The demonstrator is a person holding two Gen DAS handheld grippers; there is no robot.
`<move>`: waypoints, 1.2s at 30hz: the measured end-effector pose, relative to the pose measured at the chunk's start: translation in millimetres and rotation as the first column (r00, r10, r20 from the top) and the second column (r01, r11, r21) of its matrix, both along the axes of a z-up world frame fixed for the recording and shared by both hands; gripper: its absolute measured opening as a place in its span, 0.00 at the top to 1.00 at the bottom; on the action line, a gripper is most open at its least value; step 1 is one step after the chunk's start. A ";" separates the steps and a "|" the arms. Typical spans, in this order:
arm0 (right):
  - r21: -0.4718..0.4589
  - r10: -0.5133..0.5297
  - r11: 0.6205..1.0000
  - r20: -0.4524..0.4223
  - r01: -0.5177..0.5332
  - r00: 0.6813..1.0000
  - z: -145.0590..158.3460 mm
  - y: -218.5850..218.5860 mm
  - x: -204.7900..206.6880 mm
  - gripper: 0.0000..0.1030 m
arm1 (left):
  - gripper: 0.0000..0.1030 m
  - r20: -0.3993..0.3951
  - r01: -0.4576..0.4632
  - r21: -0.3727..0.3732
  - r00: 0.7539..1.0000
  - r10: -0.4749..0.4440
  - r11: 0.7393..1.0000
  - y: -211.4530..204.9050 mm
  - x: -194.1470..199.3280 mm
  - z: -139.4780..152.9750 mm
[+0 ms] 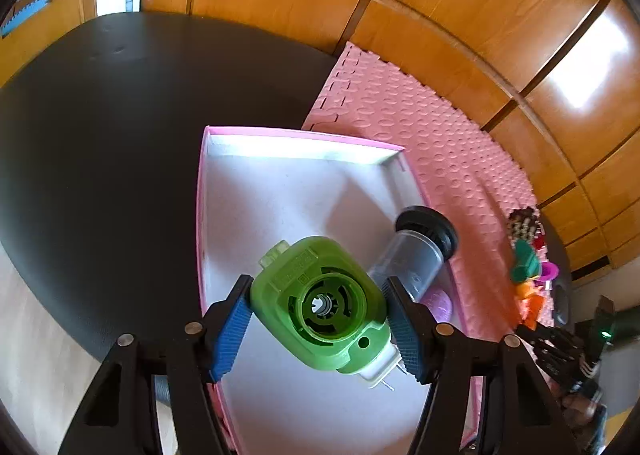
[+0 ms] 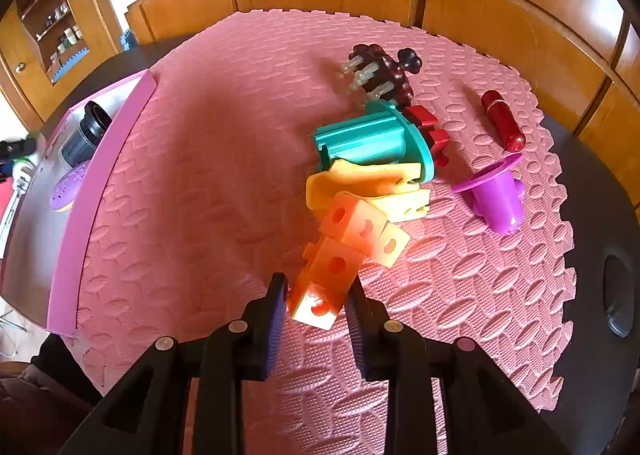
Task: Organize rigid objects
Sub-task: 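Carry the green diffuser into the tray with the left tool while the right tool grasps orange blocks, then open the left tool to release the diffuser in the tray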
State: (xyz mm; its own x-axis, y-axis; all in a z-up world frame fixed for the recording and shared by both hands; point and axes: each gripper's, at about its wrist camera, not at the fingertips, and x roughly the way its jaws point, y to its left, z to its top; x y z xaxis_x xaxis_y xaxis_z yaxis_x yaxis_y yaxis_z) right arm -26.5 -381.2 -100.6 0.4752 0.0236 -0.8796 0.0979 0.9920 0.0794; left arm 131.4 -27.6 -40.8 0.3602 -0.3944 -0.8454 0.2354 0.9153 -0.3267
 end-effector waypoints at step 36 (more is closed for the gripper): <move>0.133 -0.072 0.989 0.045 0.065 0.996 8.2 -24.0 -1.9 0.56 | 0.22 0.032 -0.043 -0.034 0.999 0.044 0.998 -11.1 7.5 2.8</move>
State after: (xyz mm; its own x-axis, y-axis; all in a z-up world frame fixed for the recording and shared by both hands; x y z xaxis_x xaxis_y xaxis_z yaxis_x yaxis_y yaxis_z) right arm -28.4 -405.2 -92.5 0.5223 0.1029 -0.8465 0.1581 0.9638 0.2147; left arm 138.9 -38.6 -38.1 0.4044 -0.4060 -0.8195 0.2068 0.9135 -0.3505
